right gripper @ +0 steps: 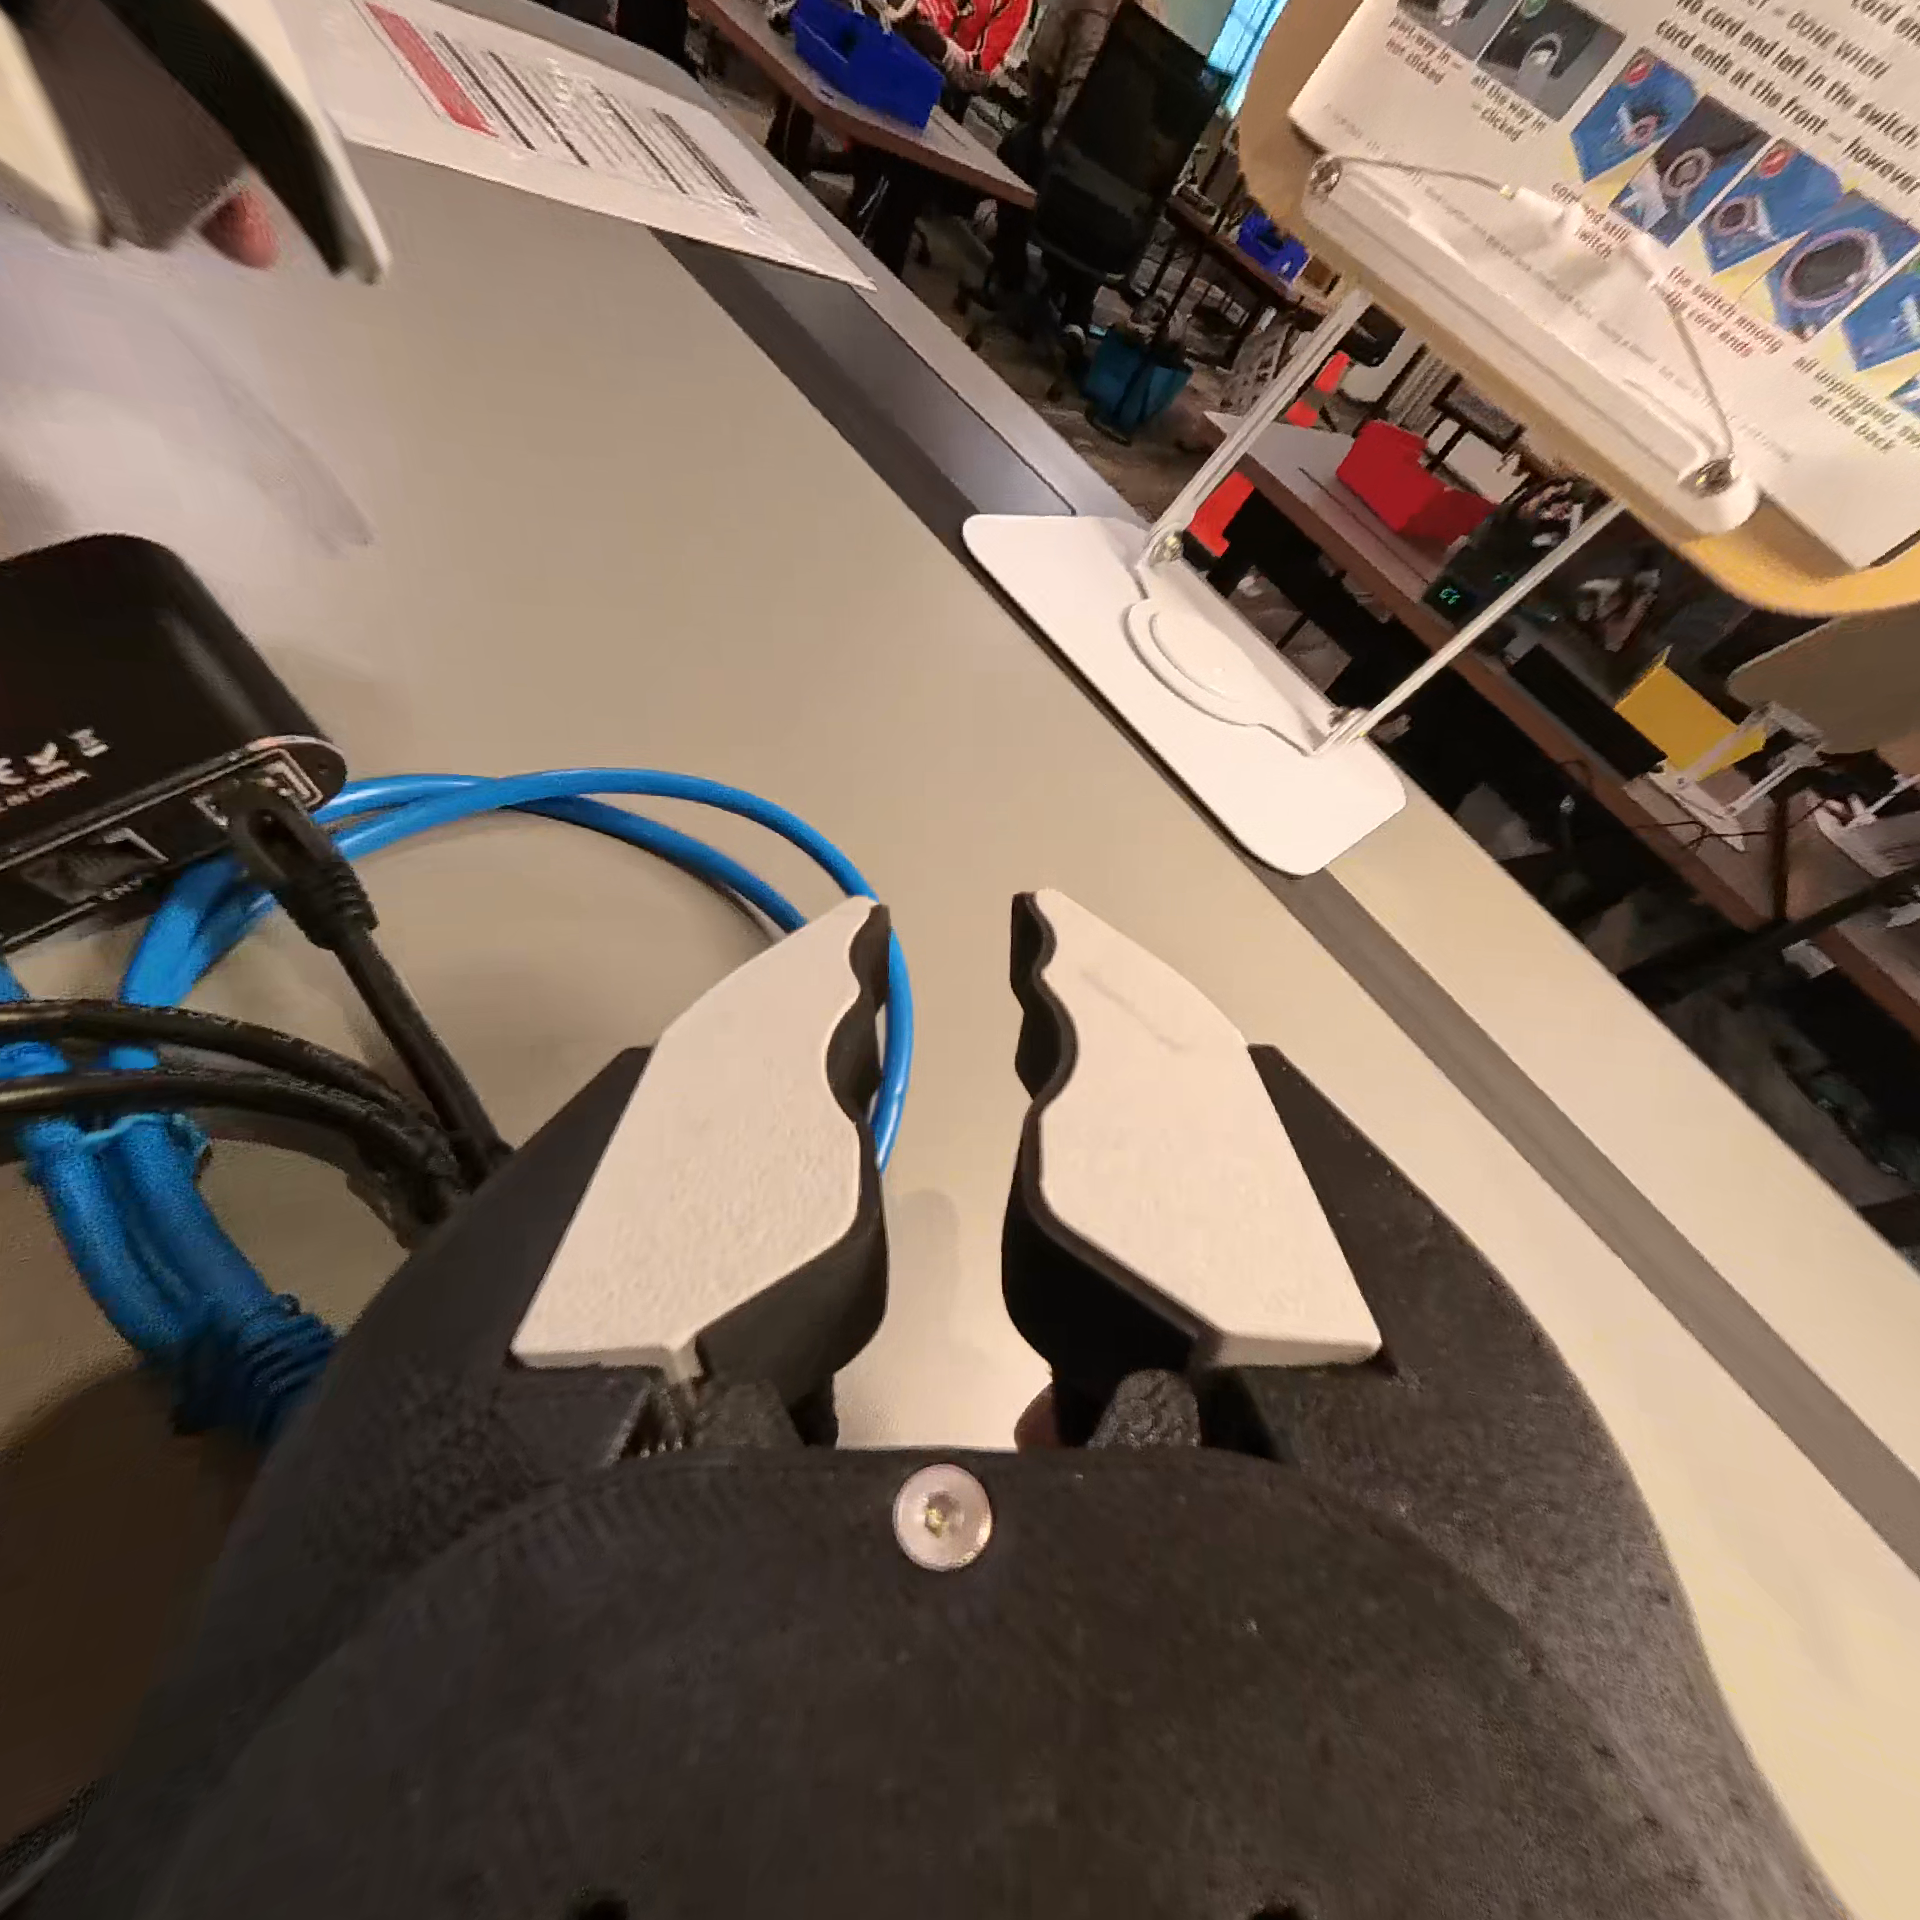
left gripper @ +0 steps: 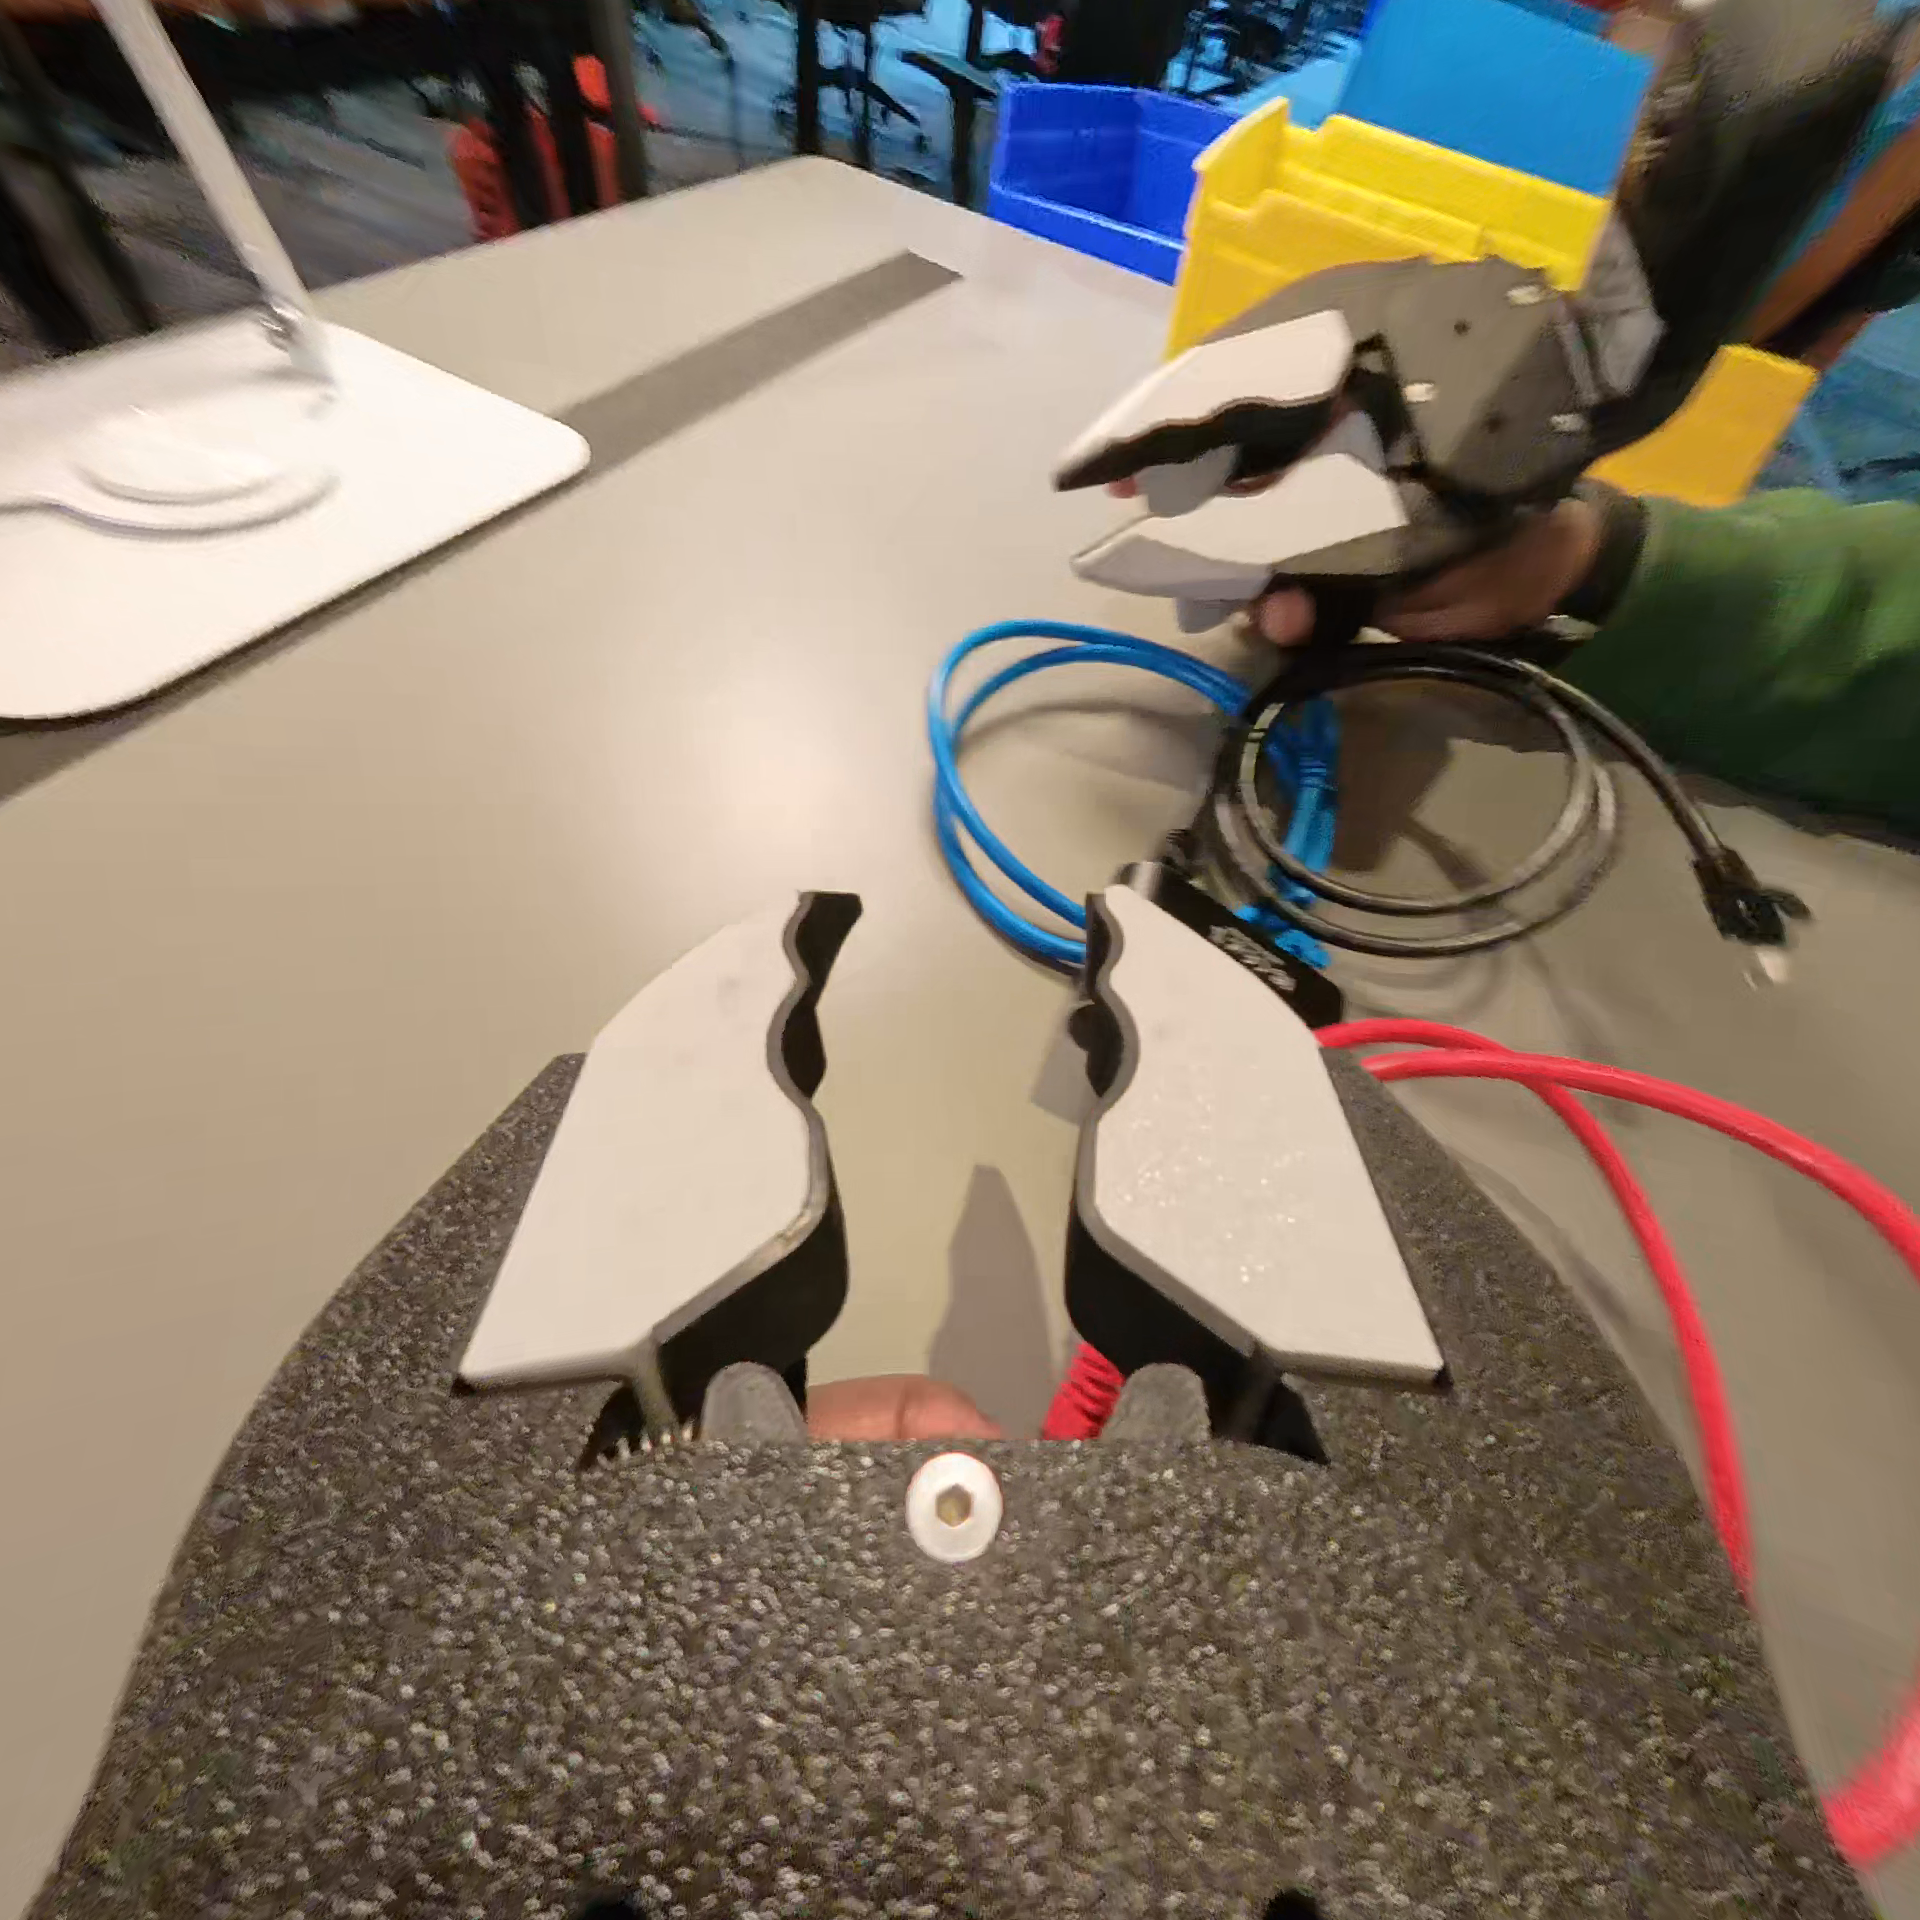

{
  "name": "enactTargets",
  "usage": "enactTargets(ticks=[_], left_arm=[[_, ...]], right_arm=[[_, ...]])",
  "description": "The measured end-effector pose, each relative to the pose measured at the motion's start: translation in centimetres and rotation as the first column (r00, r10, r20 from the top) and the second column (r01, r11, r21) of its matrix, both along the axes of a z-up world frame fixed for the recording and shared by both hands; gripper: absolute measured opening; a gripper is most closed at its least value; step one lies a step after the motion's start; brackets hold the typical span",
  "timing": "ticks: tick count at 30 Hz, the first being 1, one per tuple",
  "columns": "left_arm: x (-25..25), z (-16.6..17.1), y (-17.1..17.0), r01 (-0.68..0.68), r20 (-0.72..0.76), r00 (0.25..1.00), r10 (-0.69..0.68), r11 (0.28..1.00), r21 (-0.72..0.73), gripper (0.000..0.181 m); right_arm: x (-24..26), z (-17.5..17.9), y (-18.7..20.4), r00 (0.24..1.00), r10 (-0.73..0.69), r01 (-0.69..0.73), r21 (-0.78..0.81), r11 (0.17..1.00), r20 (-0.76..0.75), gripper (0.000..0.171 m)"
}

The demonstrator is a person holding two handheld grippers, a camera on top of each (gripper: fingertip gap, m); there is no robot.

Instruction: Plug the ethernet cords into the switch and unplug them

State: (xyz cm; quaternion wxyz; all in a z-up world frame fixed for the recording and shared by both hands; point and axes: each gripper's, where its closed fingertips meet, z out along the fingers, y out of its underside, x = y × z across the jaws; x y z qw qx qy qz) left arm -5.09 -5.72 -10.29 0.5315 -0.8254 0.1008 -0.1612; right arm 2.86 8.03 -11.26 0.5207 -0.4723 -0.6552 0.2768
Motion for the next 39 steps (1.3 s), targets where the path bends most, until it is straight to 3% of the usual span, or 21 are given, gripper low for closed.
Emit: enactTargets(ticks=[4, 10, 19, 28, 31, 35, 37, 39], left_arm=[[-0.8, -1.5, 1.1, -0.06, -0.102, 0.993, 0.063, 0.998, 0.029, 0.051], [0.5, -2.8, 1.1, -0.005, -0.214, 0.977, 0.001, 1.0, -0.016, 0.05], [0.9, -3.3, 1.1, 0.022, -0.229, 0.973, -0.031, 0.999, -0.044, 0.05], [0.4, -3.5, 1.3, -0.02, -0.257, 0.966, 0.008, 0.999, -0.046, 0.049], [0.4, -3.5, 1.3, -0.028, -0.249, 0.968, 0.014, 0.998, -0.053, 0.049], [0.3, -3.2, 1.2, -0.034, -0.193, 0.981, 0.022, 0.998, -0.056, 0.048], [0.5, -3.0, 1.0, -0.017, -0.122, 0.992, 0.009, 0.998, -0.067, 0.047], [0.9, -2.8, 0.8, 0.01, -0.037, 0.999, -0.013, 0.997, -0.079, 0.047]], right_arm=[[0.4, 0.5, -0.4, 0.999, 0.004, -0.003, 0.038, 0.999, -0.042, 0.019], [0.7, 0.4, -0.9, 0.999, 0.029, -0.026, 0.07, 0.997, -0.041, 0.018], [1.6, 3.4, -0.7, 0.996, 0.072, -0.067, 0.084, 0.994, -0.051, 0.02], [-0.3, 4.2, -7.8, 0.91, 0.369, -0.398, 0.142, 0.907, 0.19, 0.033], [-1.0, 3.0, -9.5, 0.845, 0.459, -0.488, 0.043, 0.872, 0.274, 0.039], [-1.0, -0.9, -10.8, 0.738, 0.493, -0.545, -0.023, 0.838, 0.461, 0.04], [-0.9, -2.3, -10.4, 0.717, 0.45, -0.548, 0.031, 0.836, 0.532, 0.04], [-0.9, -2.7, -10.9, 0.705, 0.466, -0.546, -0.011, 0.838, 0.535, 0.038]])
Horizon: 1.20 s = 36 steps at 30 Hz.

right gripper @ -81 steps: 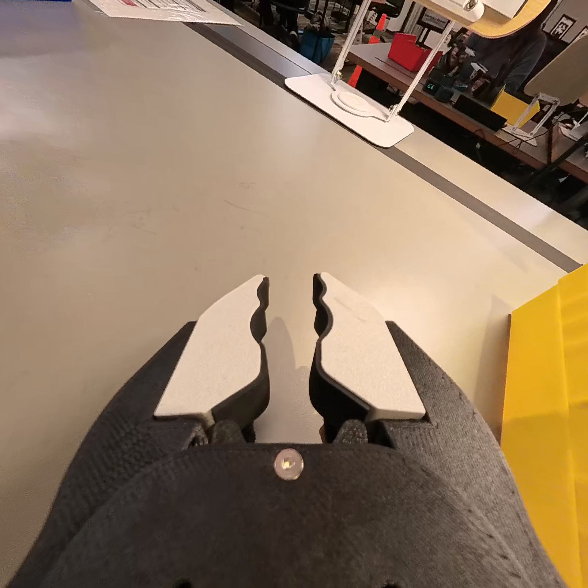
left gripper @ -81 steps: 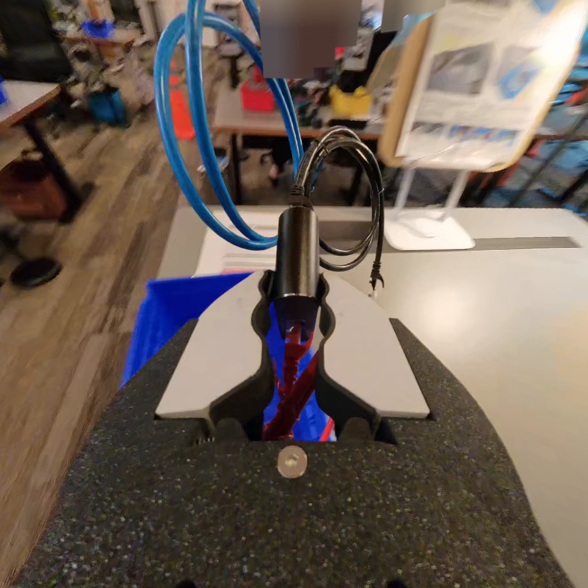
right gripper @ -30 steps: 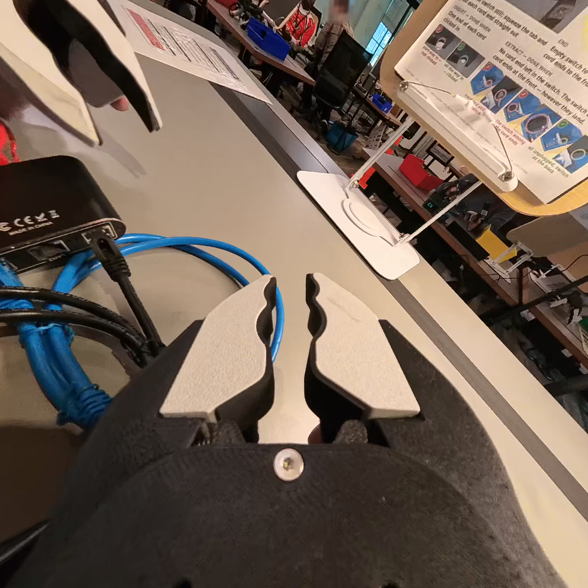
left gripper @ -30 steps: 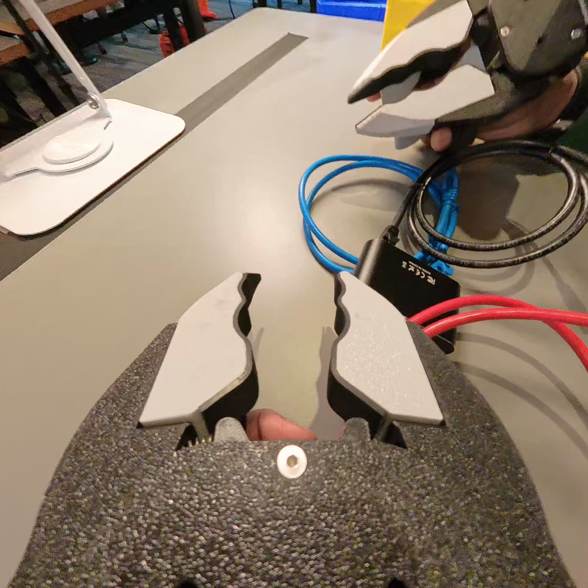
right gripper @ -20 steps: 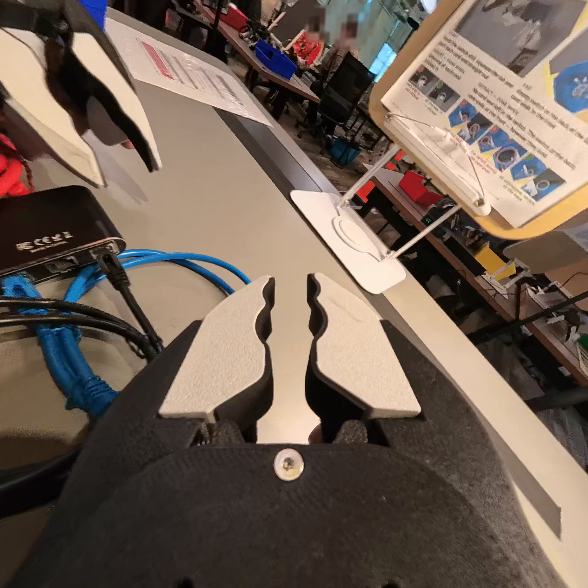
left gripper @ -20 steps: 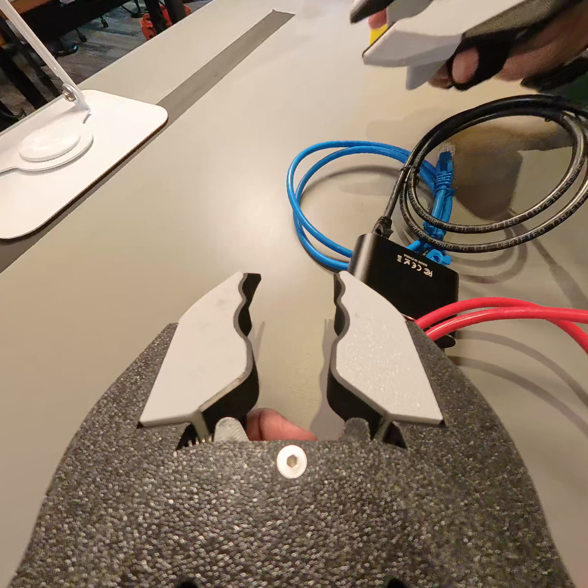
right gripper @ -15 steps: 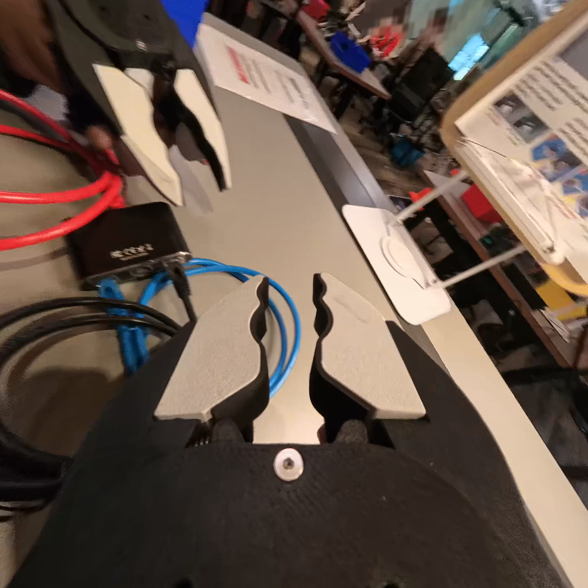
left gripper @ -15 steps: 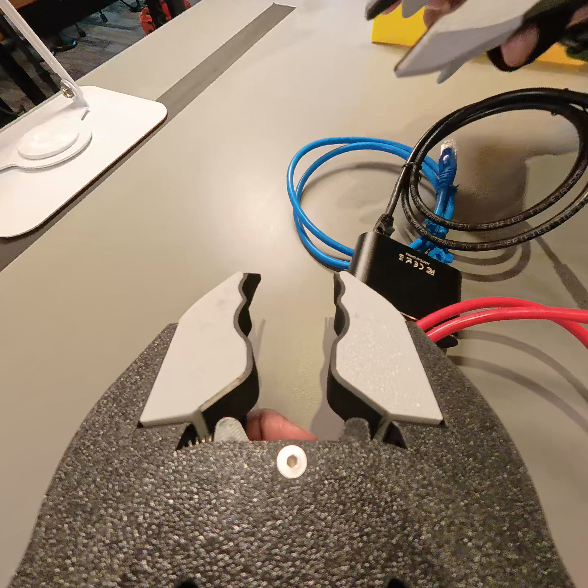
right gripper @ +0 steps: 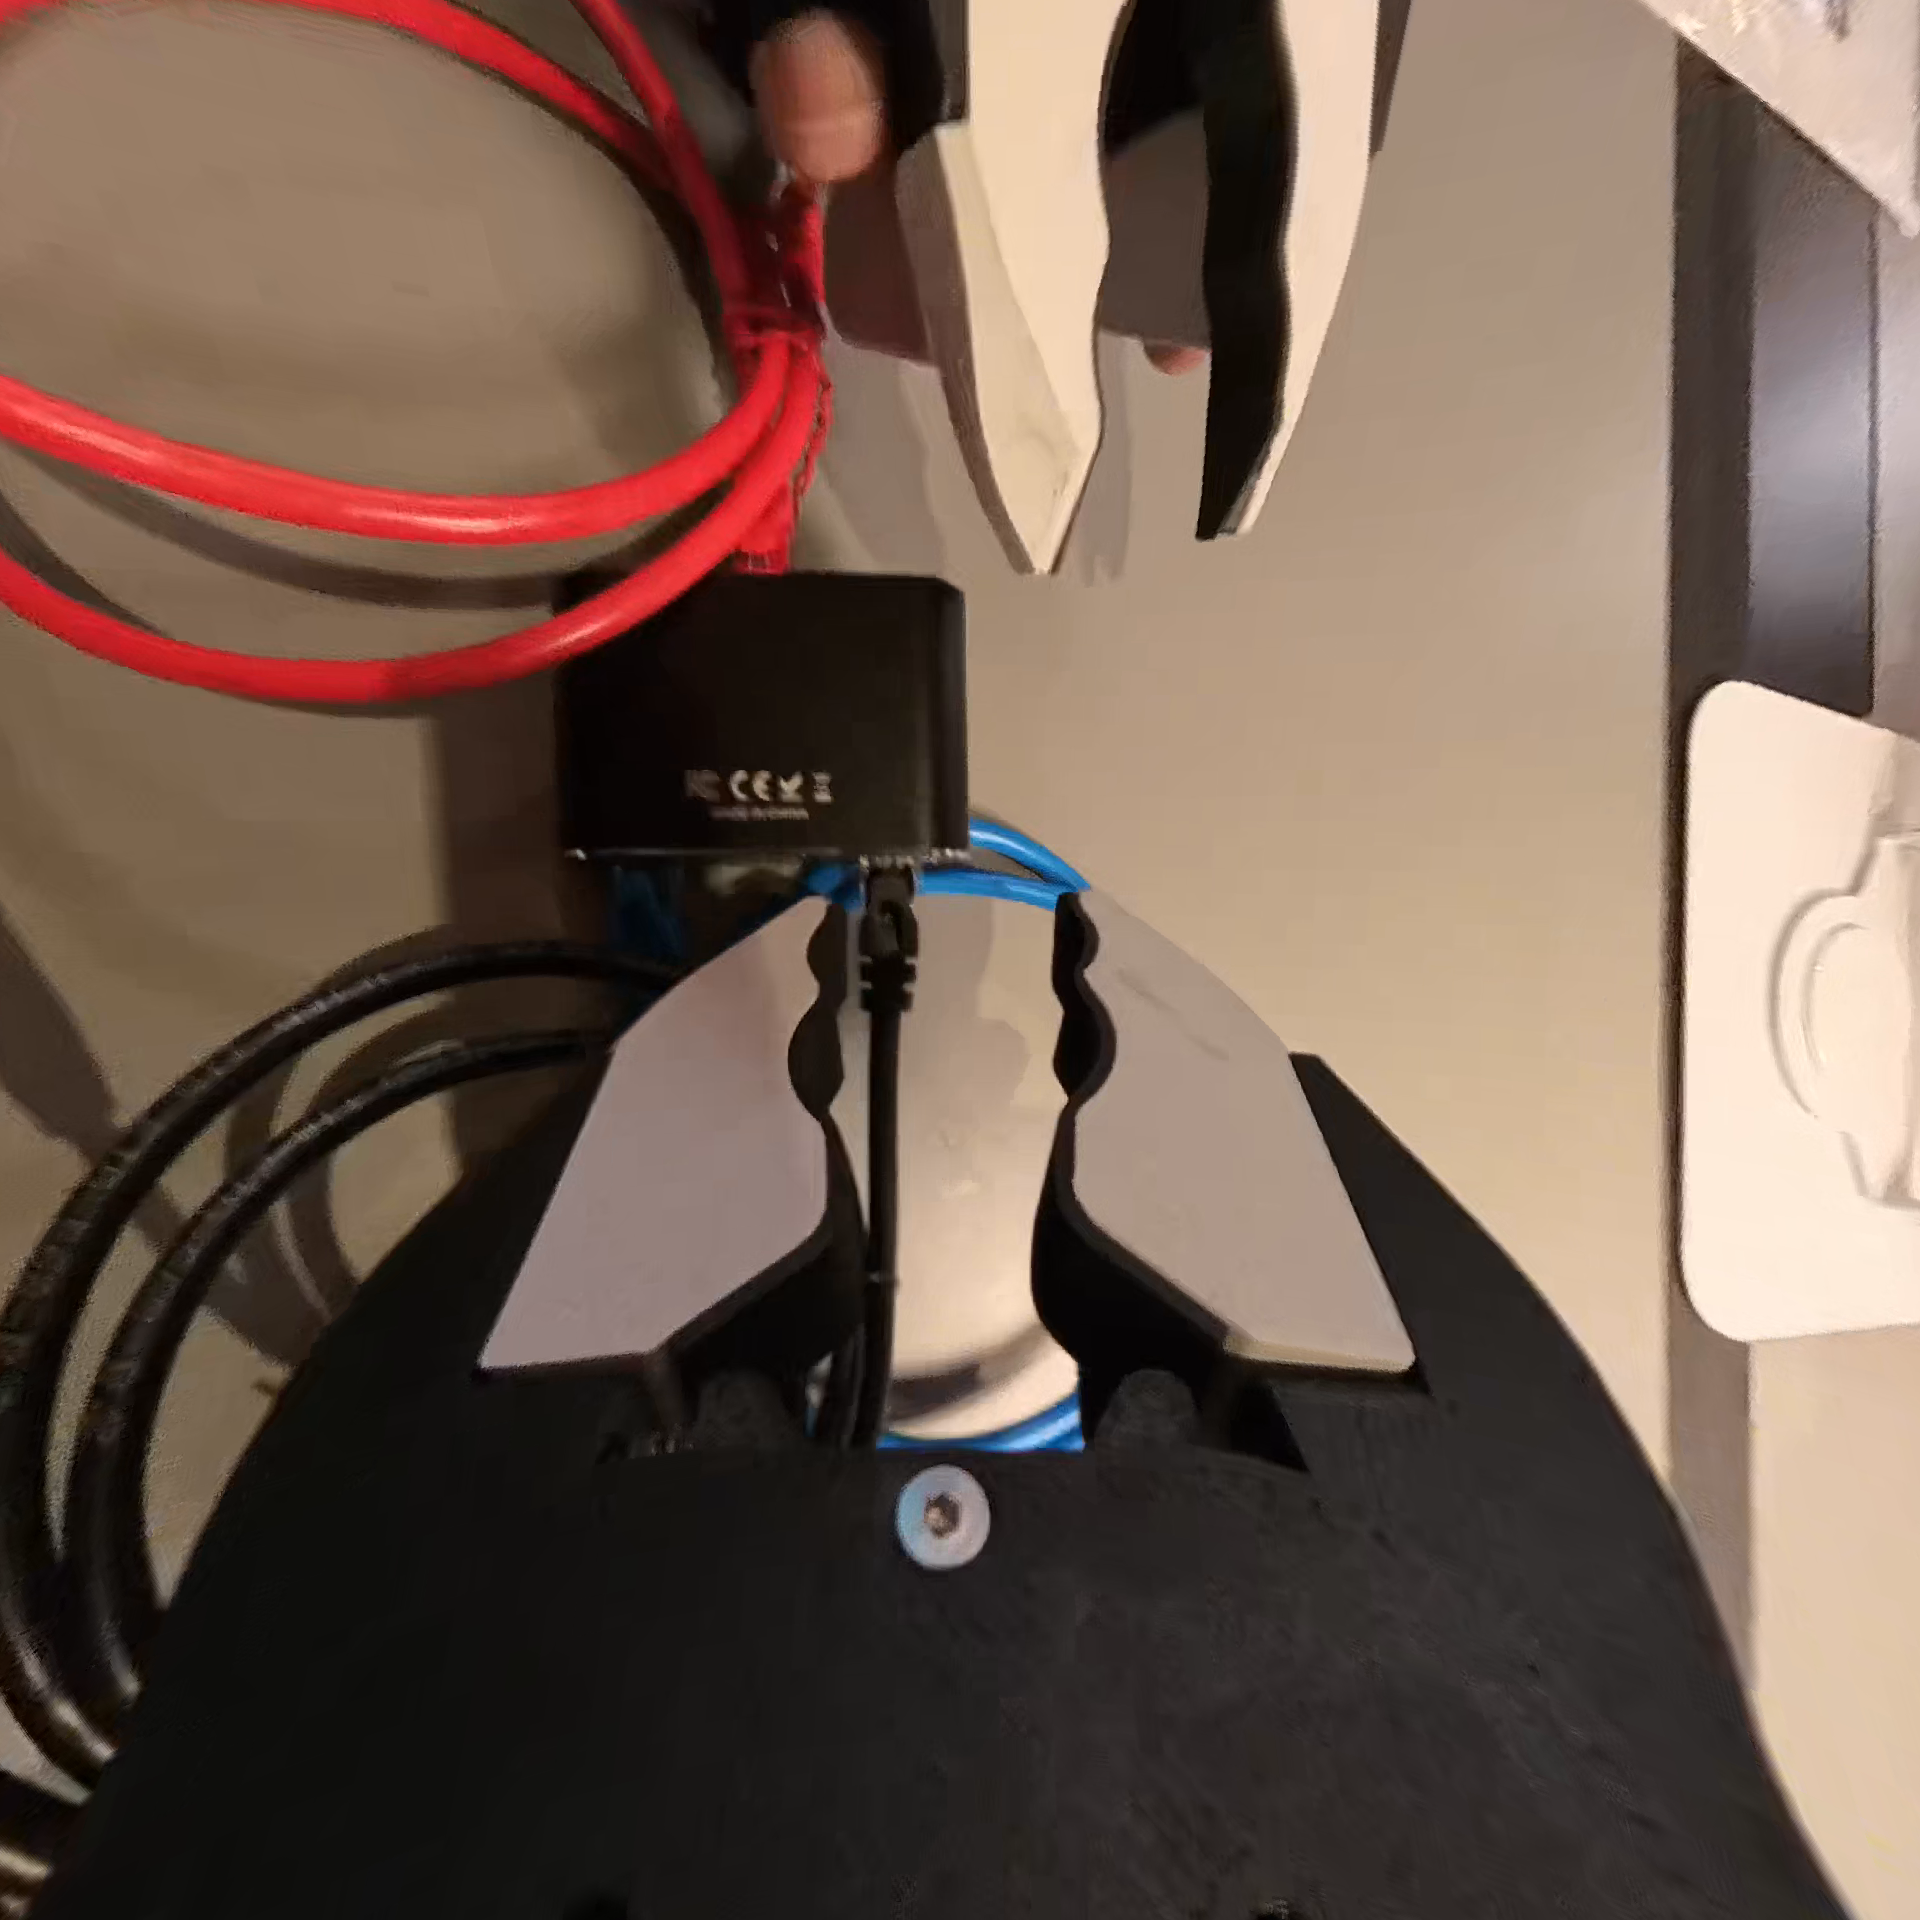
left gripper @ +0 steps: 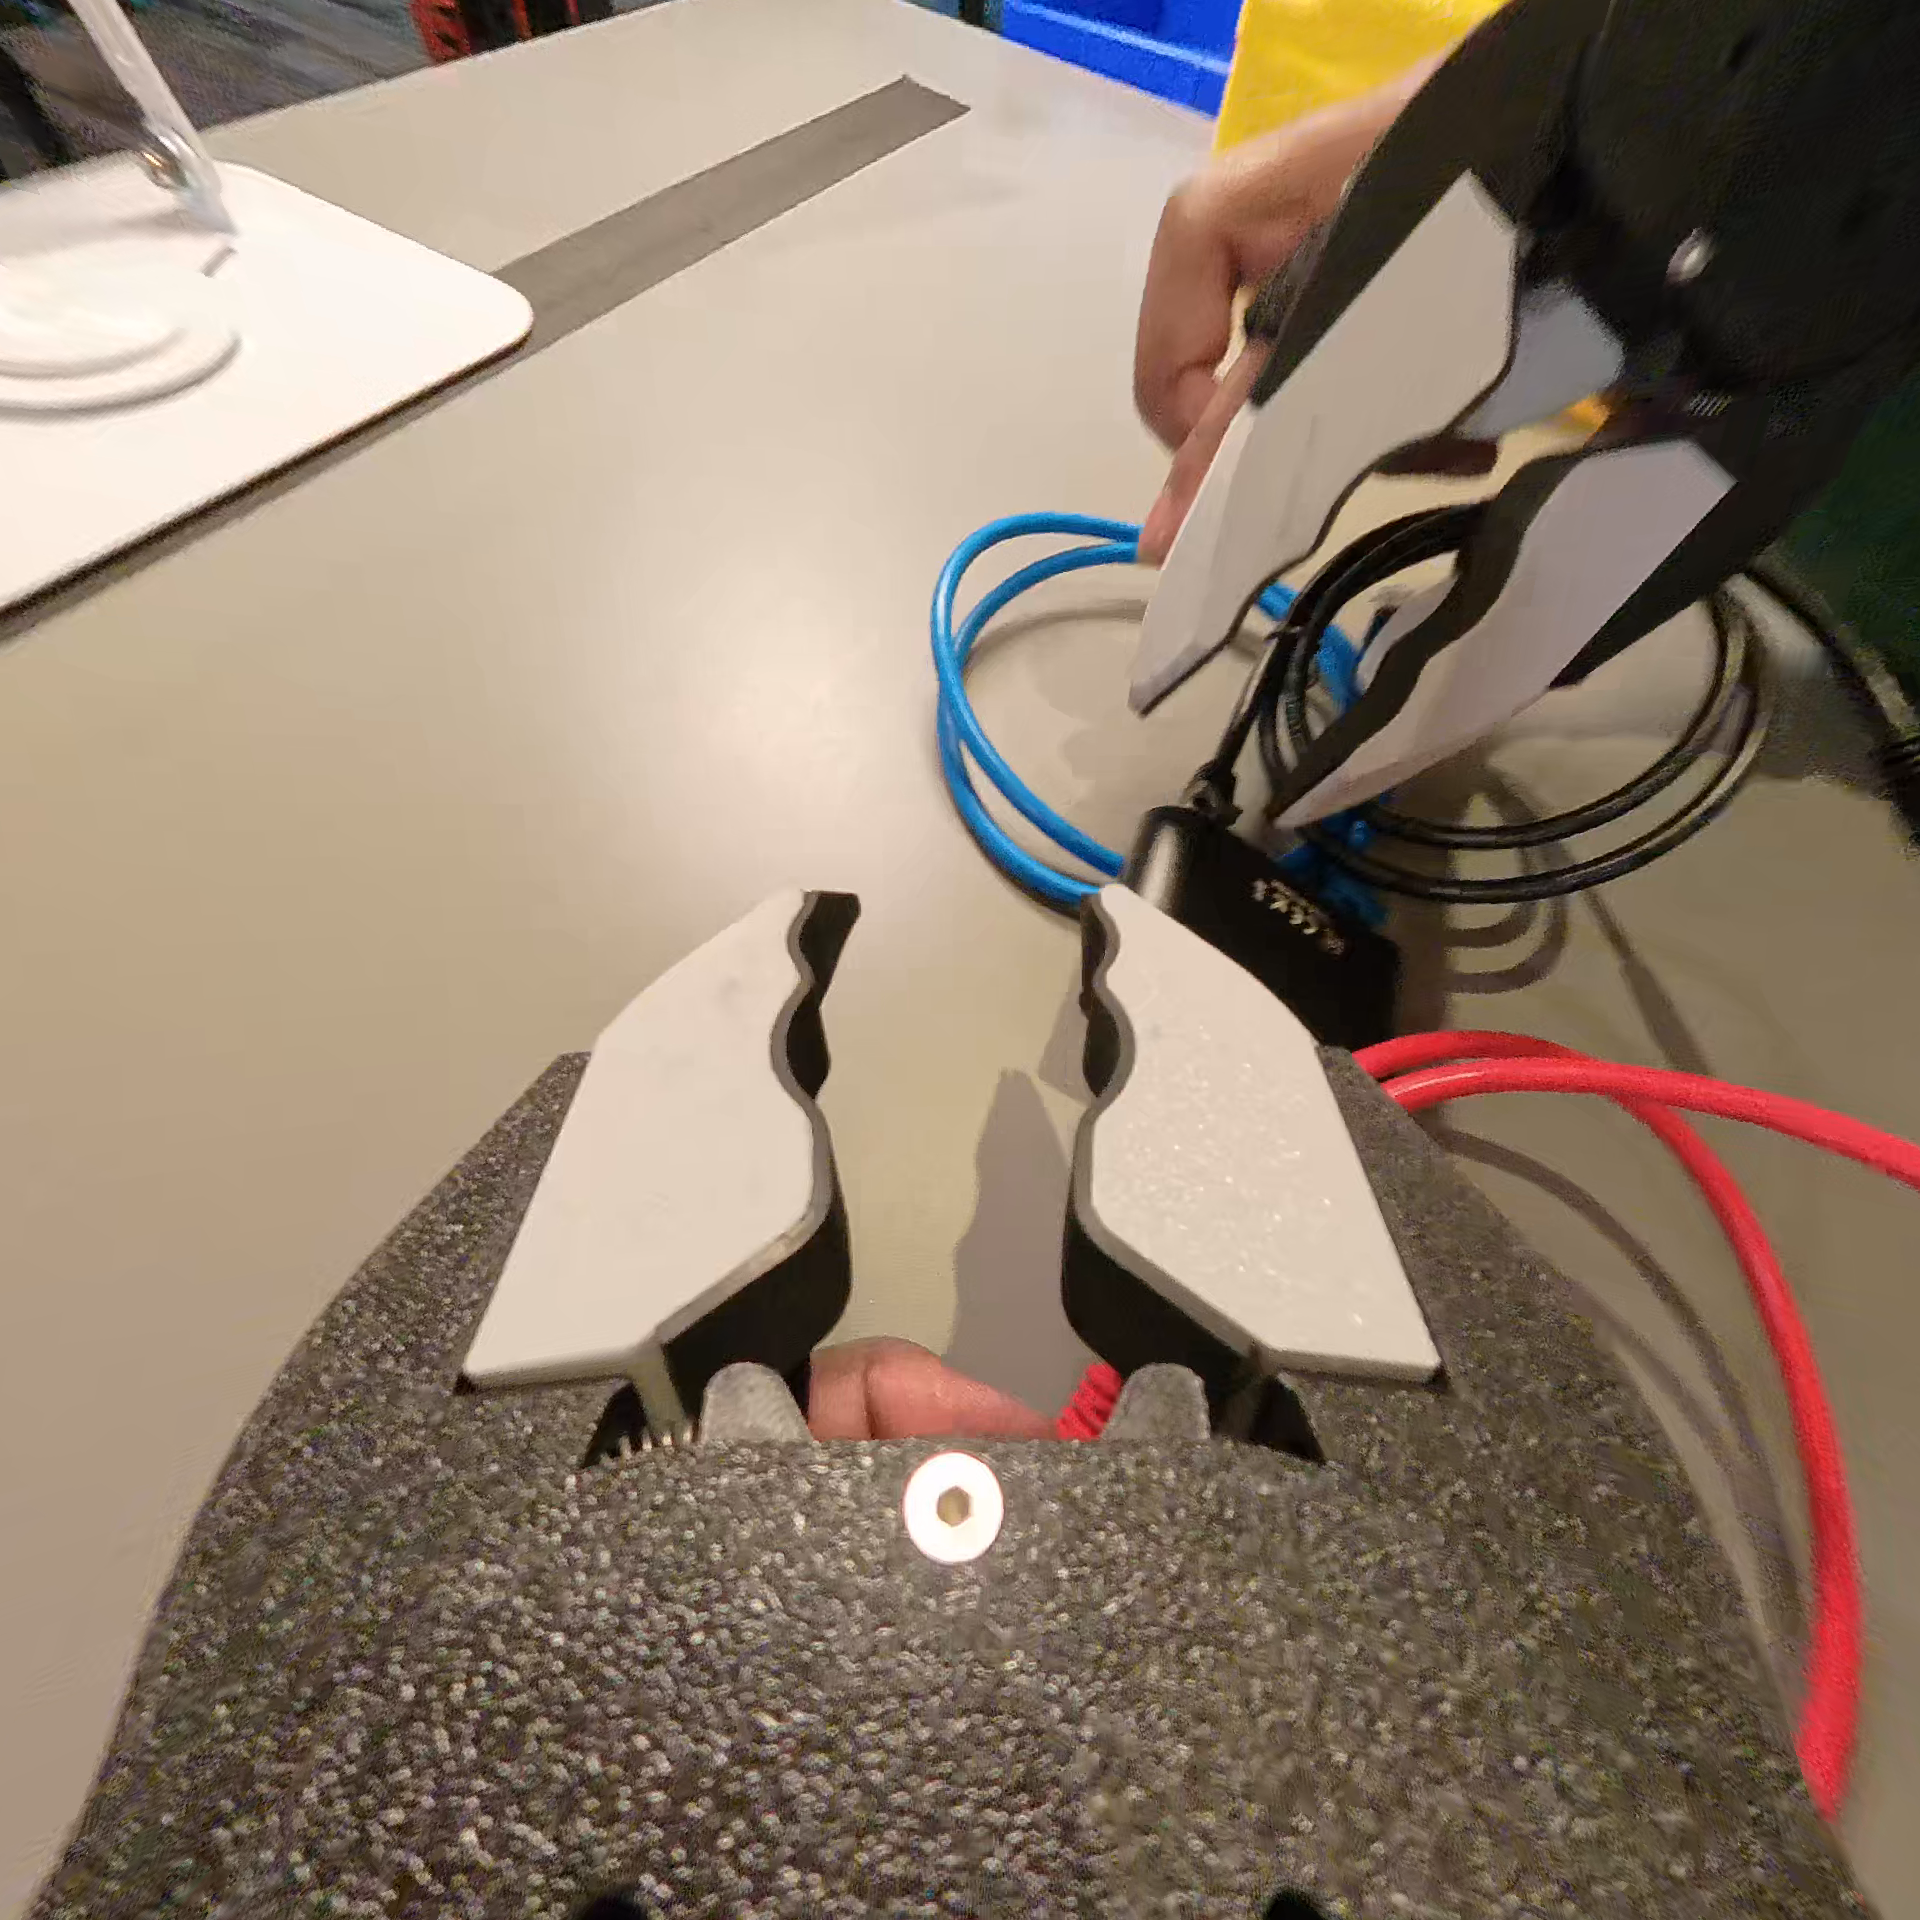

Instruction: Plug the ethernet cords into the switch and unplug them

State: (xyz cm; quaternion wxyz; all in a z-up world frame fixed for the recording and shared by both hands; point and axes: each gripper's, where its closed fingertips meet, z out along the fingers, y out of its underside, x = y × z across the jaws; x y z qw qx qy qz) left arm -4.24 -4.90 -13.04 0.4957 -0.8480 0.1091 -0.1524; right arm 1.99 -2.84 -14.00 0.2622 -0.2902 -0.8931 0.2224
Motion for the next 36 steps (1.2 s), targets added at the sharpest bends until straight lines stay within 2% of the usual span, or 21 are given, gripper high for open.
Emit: enactTargets(ticks=[2, 4, 7, 10, 12, 15, 19, 22, 24, 27, 29, 32, 36], left_arm=[[0.5, 0.3, -0.1, 0.019, 0.102, 0.995, -0.018, 1.0, -0.011, 0.047], [1.1, 0.7, -0.3, 0.051, 0.203, 0.978, -0.047, 0.999, -0.015, 0.047], [2.1, 1.0, -0.7, 0.11, 0.364, 0.927, -0.091, 0.993, -0.033, 0.048], [2.3, 1.2, -0.8, 0.128, 0.483, 0.871, -0.089, 0.991, -0.048, 0.052], [2.2, 1.3, -0.8, 0.122, 0.486, 0.87, -0.087, 0.992, -0.041, 0.056], [2.3, 0.9, -0.8, 0.113, 0.423, 0.903, -0.079, 0.992, -0.056, 0.063], [1.7, 1.7, -0.6, 0.062, 0.163, 0.985, -0.062, 0.998, 0.005, 0.066], [1.5, 4.9, -0.6, 0.026, 0.094, 0.995, -0.039, 0.99, 0.139, 0.066], [1.7, 6.6, -0.6, 0.016, 0.054, 0.998, -0.028, 0.977, 0.213, 0.067], [3.1, 7.1, -0.9, 0.061, -0.01, 0.998, -0.06, 0.972, 0.229, 0.065], [3.9, 5.8, -0.9, 0.093, -0.062, 0.995, -0.084, 0.983, 0.161, 0.061], [3.3, 2.9, -0.9, 0.063, -0.2, 0.978, -0.057, 0.998, 0.024, 0.059], [3.1, 1.7, -1.2, 0.091, -0.349, 0.933, -0.09, 0.996, -0.013, 0.048]], right_arm=[[-0.1, -0.4, -0.8, 1.0, 0.01, -0.01, -0.058, 0.998, 0.006, 0.036], [0.0, -1.7, -0.5, 0.999, 0.004, -0.003, -0.035, 0.999, 0.051, 0.035], [0.2, -3.0, -0.5, 0.998, 0.01, -0.01, 0.001, 1.0, 0.068, 0.016], [-0.2, -2.7, -0.6, 0.999, 0.027, -0.026, 0.04, 0.999, -0.029, 0.013], [-0.7, -1.6, -0.4, 0.985, 0.041, -0.026, 0.089, 0.996, -0.167, 0.013], [-0.9, 0.0, 0.7, 0.928, 0.02, 0.061, 0.206, 0.977, -0.371, 0.013], [-0.9, 2.7, 2.7, 0.829, 0.09, 0.219, 0.468, 0.856, -0.552, 0.013], [-1.1, 5.2, 3.8, 0.751, 0.059, 0.347, 0.47, 0.812, -0.657, 0.013], [-1.1, 5.8, 3.9, 0.724, 0.064, 0.374, 0.468, 0.801, -0.687, 0.013], [-1.3, 5.6, 3.5, 0.72, 0.071, 0.387, 0.484, 0.785, -0.69, 0.013], [-1.6, 5.0, 2.8, 0.728, 0.085, 0.386, 0.51, 0.769, -0.68, 0.013], [-1.9, 4.1, 2.1, 0.751, 0.095, 0.379, 0.544, 0.748, -0.654, 0.013], [-2.1, 3.2, 0.7, 0.768, 0.126, 0.357, 0.583, 0.729, -0.628, 0.013]])
